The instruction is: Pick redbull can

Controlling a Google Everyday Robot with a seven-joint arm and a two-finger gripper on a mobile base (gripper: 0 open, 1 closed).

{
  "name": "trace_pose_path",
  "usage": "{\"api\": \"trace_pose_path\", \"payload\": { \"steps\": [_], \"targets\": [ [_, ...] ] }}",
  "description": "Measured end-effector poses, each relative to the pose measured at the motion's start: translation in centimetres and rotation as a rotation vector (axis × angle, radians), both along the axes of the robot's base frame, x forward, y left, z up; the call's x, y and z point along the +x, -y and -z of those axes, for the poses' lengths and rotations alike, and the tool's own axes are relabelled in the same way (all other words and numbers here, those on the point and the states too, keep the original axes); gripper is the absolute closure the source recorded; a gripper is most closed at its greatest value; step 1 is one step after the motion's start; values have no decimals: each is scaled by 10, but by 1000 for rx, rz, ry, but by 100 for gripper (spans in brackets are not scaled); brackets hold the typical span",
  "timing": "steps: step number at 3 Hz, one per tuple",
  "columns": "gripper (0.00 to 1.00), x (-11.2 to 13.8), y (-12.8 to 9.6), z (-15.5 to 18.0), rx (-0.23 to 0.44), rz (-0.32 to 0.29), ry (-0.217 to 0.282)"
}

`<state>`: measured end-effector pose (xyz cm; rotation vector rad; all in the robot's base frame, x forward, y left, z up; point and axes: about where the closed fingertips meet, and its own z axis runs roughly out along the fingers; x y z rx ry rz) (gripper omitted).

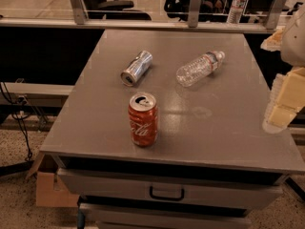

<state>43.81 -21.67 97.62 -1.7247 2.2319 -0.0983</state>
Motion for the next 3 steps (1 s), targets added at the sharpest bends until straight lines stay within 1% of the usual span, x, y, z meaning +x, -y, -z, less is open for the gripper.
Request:
{"api": "trace_pose_path", "payload": {
  "steps": [1, 2, 3],
  "targets": [
    [0, 3, -3, -2, -7, -18, 14],
    [0, 19, -17, -9, -47, -121, 73],
    [0, 37, -50, -14, -54, -285, 171]
  ]
}}
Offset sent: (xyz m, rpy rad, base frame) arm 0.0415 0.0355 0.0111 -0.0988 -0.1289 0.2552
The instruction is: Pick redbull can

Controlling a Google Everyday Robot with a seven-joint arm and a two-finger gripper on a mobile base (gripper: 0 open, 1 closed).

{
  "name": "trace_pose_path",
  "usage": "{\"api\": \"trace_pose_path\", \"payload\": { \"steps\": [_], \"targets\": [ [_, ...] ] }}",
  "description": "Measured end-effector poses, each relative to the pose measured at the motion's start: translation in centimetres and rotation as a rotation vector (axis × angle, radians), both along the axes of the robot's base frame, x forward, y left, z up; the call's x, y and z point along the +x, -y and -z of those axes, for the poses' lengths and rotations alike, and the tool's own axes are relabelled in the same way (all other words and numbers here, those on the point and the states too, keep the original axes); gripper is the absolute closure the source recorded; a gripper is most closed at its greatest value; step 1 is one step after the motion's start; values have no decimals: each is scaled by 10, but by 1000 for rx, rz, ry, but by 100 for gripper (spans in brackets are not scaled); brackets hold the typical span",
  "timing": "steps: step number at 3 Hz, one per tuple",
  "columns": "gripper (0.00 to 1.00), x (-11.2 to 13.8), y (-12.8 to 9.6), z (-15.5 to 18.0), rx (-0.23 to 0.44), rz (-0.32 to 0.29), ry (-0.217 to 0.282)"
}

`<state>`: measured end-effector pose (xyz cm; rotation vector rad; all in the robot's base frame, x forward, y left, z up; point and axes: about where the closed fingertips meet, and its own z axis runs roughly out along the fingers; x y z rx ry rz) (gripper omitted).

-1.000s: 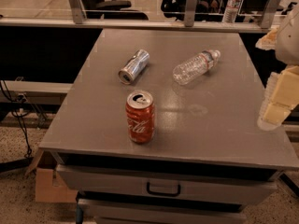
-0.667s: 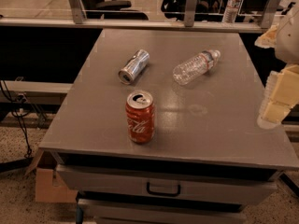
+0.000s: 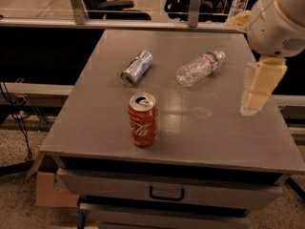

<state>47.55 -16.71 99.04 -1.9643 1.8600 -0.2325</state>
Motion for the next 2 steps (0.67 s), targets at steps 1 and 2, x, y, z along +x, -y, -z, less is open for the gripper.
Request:
{"api": "trace_pose_path", "payload": {
  "steps": [1, 2],
  "targets": [
    [0, 25, -47, -9, 29, -223, 138],
    [0, 25, -48, -10, 30, -223, 139]
  ]
}}
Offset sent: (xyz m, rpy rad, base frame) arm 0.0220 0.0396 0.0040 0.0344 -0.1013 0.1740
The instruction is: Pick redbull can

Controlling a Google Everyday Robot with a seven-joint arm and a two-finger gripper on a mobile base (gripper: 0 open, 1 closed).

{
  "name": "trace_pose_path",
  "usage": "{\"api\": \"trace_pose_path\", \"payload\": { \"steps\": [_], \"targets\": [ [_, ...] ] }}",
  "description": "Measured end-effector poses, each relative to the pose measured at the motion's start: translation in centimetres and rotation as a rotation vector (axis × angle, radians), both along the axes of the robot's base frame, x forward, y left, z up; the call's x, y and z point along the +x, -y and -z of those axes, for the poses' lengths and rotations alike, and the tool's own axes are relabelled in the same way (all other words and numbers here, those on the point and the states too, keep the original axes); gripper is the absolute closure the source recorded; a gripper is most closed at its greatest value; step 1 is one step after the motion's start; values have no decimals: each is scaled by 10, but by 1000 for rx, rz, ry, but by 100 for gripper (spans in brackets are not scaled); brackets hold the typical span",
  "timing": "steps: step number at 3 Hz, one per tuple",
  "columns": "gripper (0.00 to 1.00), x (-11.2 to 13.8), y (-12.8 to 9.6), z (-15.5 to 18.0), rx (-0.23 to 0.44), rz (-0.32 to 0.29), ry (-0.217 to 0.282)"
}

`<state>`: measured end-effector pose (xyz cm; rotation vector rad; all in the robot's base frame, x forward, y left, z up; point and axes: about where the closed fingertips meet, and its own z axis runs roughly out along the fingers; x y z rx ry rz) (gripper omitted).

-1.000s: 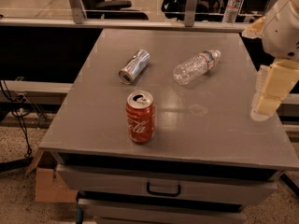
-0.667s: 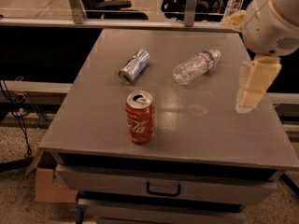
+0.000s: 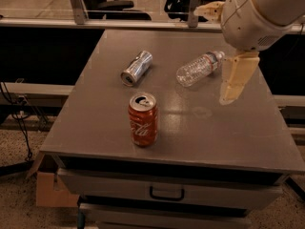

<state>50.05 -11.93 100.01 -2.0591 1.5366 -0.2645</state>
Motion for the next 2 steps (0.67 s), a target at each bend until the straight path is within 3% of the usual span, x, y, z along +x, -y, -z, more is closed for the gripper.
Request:
{"api": "trace_pose_path", "payload": {
  "steps": [1, 2],
  "targets": [
    [0, 18, -13, 2, 6, -84, 41],
    [0, 51, -30, 10, 35, -190, 80]
  ]
}}
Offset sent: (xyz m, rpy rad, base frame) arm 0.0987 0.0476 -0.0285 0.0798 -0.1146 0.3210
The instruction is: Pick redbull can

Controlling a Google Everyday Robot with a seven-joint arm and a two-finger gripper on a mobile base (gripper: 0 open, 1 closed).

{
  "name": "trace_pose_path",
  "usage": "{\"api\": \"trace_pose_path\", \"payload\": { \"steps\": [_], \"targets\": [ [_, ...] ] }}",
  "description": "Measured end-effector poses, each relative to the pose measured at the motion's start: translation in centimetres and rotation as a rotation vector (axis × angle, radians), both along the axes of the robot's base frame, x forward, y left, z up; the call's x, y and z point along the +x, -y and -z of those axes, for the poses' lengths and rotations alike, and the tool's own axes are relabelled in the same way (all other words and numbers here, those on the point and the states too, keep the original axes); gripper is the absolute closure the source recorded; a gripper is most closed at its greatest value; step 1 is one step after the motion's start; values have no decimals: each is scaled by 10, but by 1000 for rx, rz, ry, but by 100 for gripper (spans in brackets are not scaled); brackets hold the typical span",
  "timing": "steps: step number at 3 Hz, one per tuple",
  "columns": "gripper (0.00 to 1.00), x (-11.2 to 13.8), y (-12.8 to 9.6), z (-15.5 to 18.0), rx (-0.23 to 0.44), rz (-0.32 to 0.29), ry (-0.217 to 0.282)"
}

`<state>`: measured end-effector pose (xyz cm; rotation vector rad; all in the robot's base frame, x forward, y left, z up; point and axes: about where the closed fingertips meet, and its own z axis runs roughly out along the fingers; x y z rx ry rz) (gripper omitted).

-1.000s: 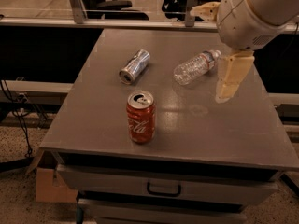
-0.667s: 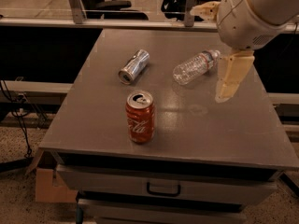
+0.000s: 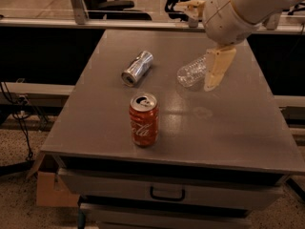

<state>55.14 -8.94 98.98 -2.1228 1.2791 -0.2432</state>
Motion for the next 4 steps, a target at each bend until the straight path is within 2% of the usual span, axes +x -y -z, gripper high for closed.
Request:
{"api": "trace_pose_path", "payload": {
  "steps": [1, 2, 3, 4],
  "targets": [
    [0, 34, -28, 9, 31, -147, 34],
    [0, 64, -58, 19, 53, -267, 68],
    [0, 91, -86, 31, 56, -351, 110],
    [0, 119, -108, 41, 41, -373, 161]
  ]
}}
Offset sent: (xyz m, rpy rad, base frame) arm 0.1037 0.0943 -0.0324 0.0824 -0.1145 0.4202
